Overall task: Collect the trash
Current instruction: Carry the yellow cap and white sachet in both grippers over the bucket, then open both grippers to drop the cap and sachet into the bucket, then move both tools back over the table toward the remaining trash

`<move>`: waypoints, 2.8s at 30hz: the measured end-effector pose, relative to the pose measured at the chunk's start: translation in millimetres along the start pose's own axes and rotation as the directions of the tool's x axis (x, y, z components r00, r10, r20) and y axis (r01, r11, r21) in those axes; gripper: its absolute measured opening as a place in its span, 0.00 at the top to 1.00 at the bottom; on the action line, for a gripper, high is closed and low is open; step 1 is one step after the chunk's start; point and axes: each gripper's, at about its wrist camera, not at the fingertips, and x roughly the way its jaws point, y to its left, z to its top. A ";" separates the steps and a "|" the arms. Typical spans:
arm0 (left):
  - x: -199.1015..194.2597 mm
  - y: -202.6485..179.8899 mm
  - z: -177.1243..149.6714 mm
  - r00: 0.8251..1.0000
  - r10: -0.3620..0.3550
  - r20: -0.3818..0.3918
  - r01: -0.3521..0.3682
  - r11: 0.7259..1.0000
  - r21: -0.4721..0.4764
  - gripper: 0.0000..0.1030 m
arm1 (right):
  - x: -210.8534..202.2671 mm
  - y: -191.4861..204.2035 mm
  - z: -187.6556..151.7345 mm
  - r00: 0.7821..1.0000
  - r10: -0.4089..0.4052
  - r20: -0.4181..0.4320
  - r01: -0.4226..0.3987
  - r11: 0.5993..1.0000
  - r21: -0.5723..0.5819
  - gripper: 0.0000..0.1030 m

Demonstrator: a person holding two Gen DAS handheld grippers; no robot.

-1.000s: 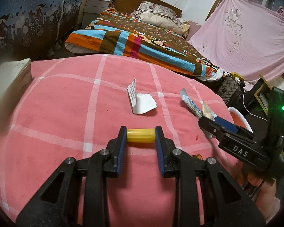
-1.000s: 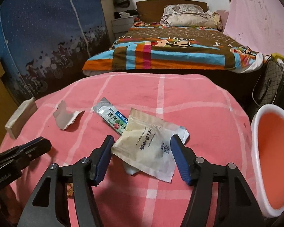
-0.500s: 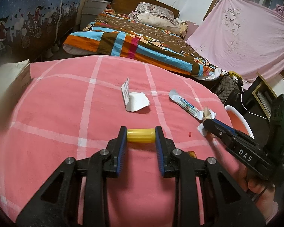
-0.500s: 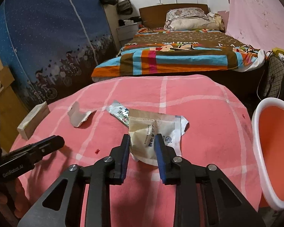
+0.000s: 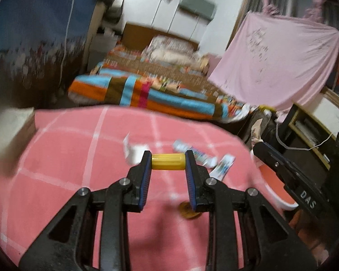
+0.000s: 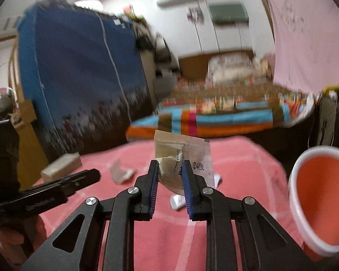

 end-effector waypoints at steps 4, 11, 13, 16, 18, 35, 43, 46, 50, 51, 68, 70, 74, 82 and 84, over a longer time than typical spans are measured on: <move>-13.5 -25.5 3.8 0.992 -0.034 0.125 0.024 0.997 0.076 0.92 | -28.5 5.1 9.8 0.986 -0.015 0.165 0.023 0.998 -0.051 0.82; -33.6 -79.5 14.1 0.938 -0.138 0.317 0.065 0.971 0.230 0.92 | -69.0 -11.6 26.7 0.926 -0.128 0.356 0.171 0.981 -0.093 0.82; -33.4 -92.7 17.6 0.925 -0.170 0.341 0.082 0.963 0.258 0.92 | -79.3 -22.2 29.8 0.904 -0.175 0.389 0.227 0.970 -0.091 0.82; -29.6 -113.8 22.4 0.909 -0.220 0.353 0.117 0.949 0.291 0.92 | -92.2 -43.1 31.2 0.874 -0.248 0.418 0.302 0.951 -0.068 0.82; -24.9 -127.6 23.8 0.902 -0.253 0.350 0.140 0.938 0.316 0.92 | -97.4 -54.5 29.5 0.858 -0.295 0.420 0.348 0.936 -0.053 0.82; 73.9 -239.6 -2.6 0.911 -0.403 -0.088 0.406 0.838 0.365 0.92 | -97.1 -172.0 -0.8 0.823 -0.542 0.170 0.507 0.836 0.210 0.80; 115.1 -262.5 -28.4 0.899 -0.337 -0.280 0.418 0.852 0.315 0.92 | -93.9 -191.9 -17.7 0.822 -0.568 0.051 0.537 0.801 0.266 0.79; 122.9 -264.0 -29.4 0.892 -0.324 -0.316 0.415 0.864 0.284 0.92 | -93.3 -198.1 -21.9 0.820 -0.572 0.023 0.543 0.790 0.284 0.79; 132.3 -264.1 -30.4 0.885 -0.307 -0.351 0.404 0.881 0.247 0.90 | -93.7 -207.4 -25.8 0.819 -0.574 -0.016 0.549 0.775 0.313 0.79; 133.7 -263.5 -31.1 0.884 -0.300 -0.358 0.399 0.884 0.244 0.88 | -94.1 -208.8 -26.6 0.819 -0.574 -0.021 0.550 0.773 0.316 0.79; 96.2 -215.4 -7.8 0.944 -0.252 -0.211 0.292 0.939 0.184 0.65 | -103.0 -177.5 -11.7 0.818 -0.569 0.082 0.532 0.803 0.271 0.72; 82.9 -200.3 -1.6 0.959 -0.234 -0.160 0.261 0.950 0.170 0.61 | -105.8 -163.7 -5.5 0.821 -0.557 0.124 0.517 0.818 0.251 0.68; 51.7 -167.8 9.2 0.983 -0.178 -0.037 0.181 0.973 0.139 0.49 | -111.9 -134.5 6.1 0.822 -0.529 0.210 0.491 0.846 0.210 0.58; -4.8 -113.0 23.4 0.987 -0.054 0.151 0.041 0.995 0.093 0.23 | -115.9 -78.0 20.0 0.813 -0.451 0.370 0.442 0.890 0.113 0.14; -17.1 -100.1 23.2 0.980 -0.013 0.198 -0.002 0.997 0.079 0.15 | -117.0 -67.9 20.9 0.811 -0.429 0.399 0.429 0.898 0.094 0.07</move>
